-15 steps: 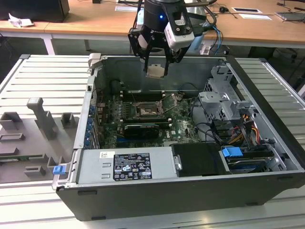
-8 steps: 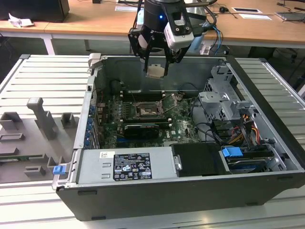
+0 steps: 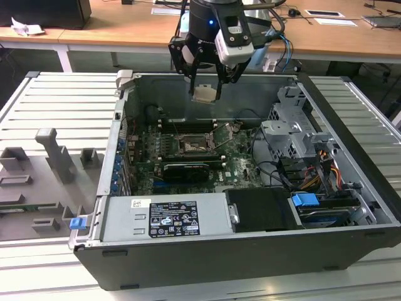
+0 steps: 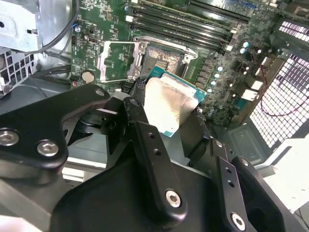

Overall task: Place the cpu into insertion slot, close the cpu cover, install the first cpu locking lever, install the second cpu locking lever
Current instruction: 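Place the cpu into insertion slot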

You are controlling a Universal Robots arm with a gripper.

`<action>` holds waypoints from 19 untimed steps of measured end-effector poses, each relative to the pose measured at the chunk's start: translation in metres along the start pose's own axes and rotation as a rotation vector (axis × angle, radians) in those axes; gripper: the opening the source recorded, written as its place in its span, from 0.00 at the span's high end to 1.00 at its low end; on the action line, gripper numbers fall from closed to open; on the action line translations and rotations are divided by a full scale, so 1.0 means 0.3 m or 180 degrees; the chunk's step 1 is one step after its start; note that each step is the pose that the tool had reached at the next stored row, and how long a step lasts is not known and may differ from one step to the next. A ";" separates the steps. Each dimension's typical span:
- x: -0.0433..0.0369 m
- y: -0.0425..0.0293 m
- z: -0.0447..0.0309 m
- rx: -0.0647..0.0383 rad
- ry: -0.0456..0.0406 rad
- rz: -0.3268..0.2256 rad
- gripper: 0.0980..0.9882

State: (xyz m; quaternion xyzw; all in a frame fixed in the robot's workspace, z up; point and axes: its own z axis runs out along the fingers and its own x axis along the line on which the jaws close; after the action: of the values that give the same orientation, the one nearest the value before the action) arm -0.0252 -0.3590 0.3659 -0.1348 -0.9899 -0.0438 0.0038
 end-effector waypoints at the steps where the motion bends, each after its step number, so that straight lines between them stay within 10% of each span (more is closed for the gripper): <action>1: 0.000 0.000 0.000 0.0000 -0.0002 0.0017 0.52; 19: 0.000 0.000 0.002 -0.0004 -0.0017 0.0201 0.52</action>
State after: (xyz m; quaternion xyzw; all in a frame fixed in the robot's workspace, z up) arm -0.0252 -0.3590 0.3652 -0.1660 -0.9851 -0.0439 0.0024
